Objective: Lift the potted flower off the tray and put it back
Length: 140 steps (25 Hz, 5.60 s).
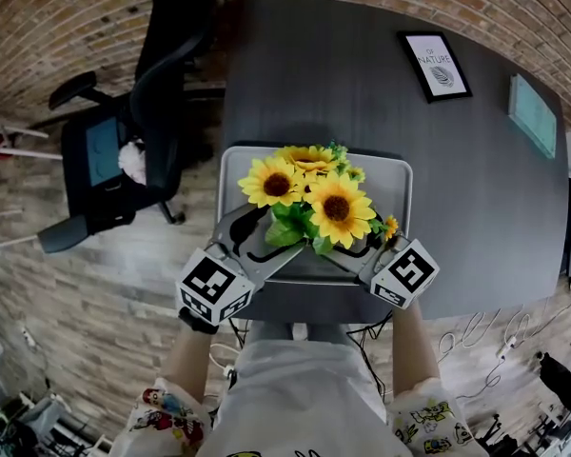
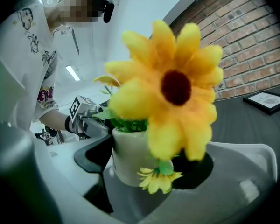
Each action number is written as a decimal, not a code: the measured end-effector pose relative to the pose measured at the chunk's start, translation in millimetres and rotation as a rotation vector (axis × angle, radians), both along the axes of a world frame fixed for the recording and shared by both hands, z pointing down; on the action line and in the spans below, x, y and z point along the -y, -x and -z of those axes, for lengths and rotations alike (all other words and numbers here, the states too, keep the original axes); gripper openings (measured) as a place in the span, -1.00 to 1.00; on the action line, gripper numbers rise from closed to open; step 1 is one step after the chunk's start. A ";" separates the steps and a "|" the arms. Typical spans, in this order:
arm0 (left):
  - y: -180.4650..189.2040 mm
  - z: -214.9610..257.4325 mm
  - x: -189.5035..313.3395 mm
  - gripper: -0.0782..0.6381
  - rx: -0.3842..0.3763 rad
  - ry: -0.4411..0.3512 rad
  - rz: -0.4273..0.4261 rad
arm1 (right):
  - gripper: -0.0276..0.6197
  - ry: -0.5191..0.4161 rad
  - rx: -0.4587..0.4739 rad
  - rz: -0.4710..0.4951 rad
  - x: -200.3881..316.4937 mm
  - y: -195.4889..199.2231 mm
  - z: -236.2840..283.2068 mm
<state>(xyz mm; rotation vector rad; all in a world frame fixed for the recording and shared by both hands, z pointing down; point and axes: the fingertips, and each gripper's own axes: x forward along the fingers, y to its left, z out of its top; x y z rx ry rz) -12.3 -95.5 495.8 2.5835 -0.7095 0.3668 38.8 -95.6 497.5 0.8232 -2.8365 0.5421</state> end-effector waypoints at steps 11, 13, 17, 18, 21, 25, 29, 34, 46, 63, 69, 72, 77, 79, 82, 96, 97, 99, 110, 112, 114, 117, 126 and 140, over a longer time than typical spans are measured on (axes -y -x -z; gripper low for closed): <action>-3.7 -8.8 -2.1 0.21 0.009 -0.028 0.026 | 0.23 0.016 -0.005 -0.066 -4.6 -4.8 -10.6; -3.9 -8.5 -0.5 0.21 0.010 -0.036 0.035 | 0.20 0.013 -0.004 -0.086 -3.7 -5.9 -10.1; -3.4 -9.2 -0.2 0.21 0.013 -0.050 0.055 | 0.17 0.004 -0.015 -0.113 -4.8 -6.7 -10.3; -3.5 -9.7 -0.7 0.21 0.016 -0.055 0.059 | 0.16 0.003 -0.021 -0.119 -5.6 -7.1 -10.8; -3.4 -11.5 -1.4 0.21 0.021 -0.066 0.068 | 0.14 0.004 -0.025 -0.137 -7.3 -7.5 -12.8; -4.5 -12.4 0.0 0.21 0.033 -0.089 0.072 | 0.12 0.002 -0.038 -0.157 -6.4 -9.1 -14.1; -4.3 -13.0 -1.5 0.20 0.041 -0.124 0.073 | 0.11 -0.004 -0.059 -0.164 -9.4 -9.1 -15.6; -4.0 -14.6 -5.1 0.20 0.062 -0.149 0.052 | 0.11 -0.012 -0.082 -0.167 -13.9 -8.0 -18.5; 0.0 -25.0 -14.6 0.17 0.087 -0.145 0.039 | 0.10 0.011 -0.102 -0.201 -23.4 -6.0 -28.6; 5.4 -27.7 -19.9 0.04 0.060 -0.105 0.073 | 0.15 0.064 -0.096 -0.235 -26.4 -7.8 -35.5; 7.4 -26.9 -25.1 0.07 0.070 -0.096 0.067 | 0.23 0.093 -0.089 -0.249 -31.1 -11.8 -37.6; 8.3 -20.1 -25.6 0.07 0.062 -0.105 0.075 | 0.27 0.098 -0.091 -0.252 -33.1 -15.0 -33.9; 11.7 -11.5 -27.3 0.10 0.048 -0.104 0.096 | 0.36 0.109 -0.086 -0.262 -38.7 -22.5 -28.6; 11.5 -6.0 -26.4 0.11 0.041 -0.114 0.102 | 0.37 0.092 -0.094 -0.263 -38.5 -26.5 -22.9; 11.5 2.4 -25.8 0.13 0.036 -0.133 0.104 | 0.38 0.065 -0.097 -0.265 -36.8 -32.6 -11.5; 17.1 68.3 -28.4 0.13 -0.007 -0.239 0.201 | 0.39 -0.128 -0.069 -0.295 -42.8 -67.0 88.9; 16.2 74.3 -28.6 0.13 -0.014 -0.246 0.211 | 0.39 -0.144 -0.063 -0.294 -42.0 -68.9 96.8; 13.8 90.4 -27.4 0.12 -0.028 -0.265 0.231 | 0.39 -0.177 -0.048 -0.284 -40.3 -71.3 113.2; 1.7 175.6 -30.3 -0.10 -0.167 -0.345 0.293 | -0.04 -0.328 0.019 -0.201 -44.5 -70.3 179.4; 2.8 182.0 -34.0 -0.22 -0.186 -0.352 0.307 | -0.19 -0.348 0.023 -0.204 -44.5 -70.8 184.3; 4.2 184.0 -37.6 -0.30 -0.183 -0.356 0.319 | -0.30 -0.362 0.021 -0.212 -44.0 -71.3 187.0; 4.6 181.0 -42.1 -0.38 -0.158 -0.356 0.326 | -0.48 -0.364 0.034 -0.233 -44.7 -74.1 190.3; 5.9 172.5 -41.5 -0.64 -0.117 -0.354 0.336 | -0.91 -0.373 0.041 -0.339 -47.2 -92.0 191.6; 3.0 167.9 -29.2 -0.78 -0.087 -0.348 0.280 | -0.91 -0.337 0.023 -0.391 -45.7 -96.1 182.7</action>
